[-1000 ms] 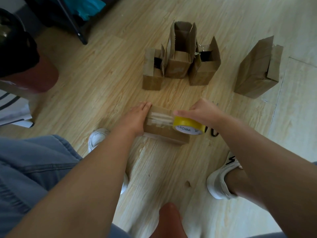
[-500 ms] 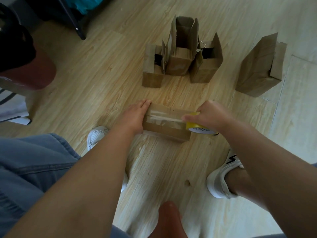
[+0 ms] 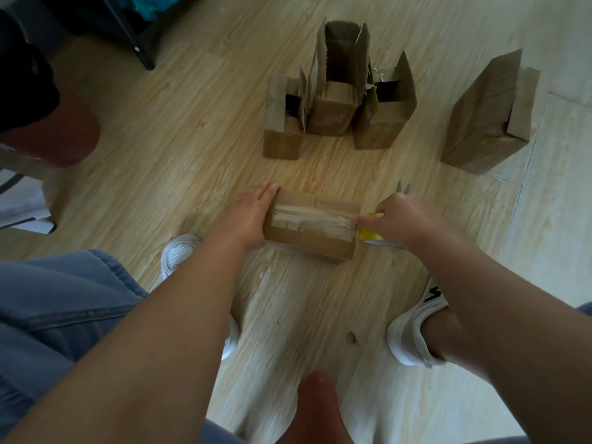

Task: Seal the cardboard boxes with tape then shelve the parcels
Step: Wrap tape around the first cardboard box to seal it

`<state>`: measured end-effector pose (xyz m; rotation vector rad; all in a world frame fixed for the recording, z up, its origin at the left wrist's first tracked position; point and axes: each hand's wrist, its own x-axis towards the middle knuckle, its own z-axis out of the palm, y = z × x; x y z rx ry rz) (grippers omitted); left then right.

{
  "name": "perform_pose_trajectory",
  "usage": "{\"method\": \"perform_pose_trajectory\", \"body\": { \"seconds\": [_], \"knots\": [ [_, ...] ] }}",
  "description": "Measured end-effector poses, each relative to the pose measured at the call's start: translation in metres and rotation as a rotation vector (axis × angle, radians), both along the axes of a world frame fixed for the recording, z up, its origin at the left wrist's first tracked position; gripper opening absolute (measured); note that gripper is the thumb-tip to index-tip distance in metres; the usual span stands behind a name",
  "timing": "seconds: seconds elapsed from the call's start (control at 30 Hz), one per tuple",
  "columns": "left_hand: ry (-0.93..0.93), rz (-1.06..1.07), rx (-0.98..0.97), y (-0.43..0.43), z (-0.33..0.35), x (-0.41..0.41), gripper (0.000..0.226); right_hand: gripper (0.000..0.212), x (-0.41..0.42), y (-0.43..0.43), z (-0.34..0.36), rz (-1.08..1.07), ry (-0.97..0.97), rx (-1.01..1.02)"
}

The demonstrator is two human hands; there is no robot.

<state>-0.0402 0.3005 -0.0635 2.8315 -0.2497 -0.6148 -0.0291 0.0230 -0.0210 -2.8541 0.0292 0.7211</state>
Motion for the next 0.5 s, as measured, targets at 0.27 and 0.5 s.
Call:
{"method": "perform_pose_trajectory", "body": {
  "seconds": [0.27,0.5],
  "knots": [
    [-0.007,-0.011,0.002,0.0,-0.005,0.001,0.109,0.07,-0.008,0.004,-0.015,-0.004,-0.002,-0.046],
    [-0.077,-0.012,0.141,-0.018,-0.011,-0.012,0.102,0.063,-0.008,0.007,-0.014,-0.056,0.066,-0.043]
  ]
}}
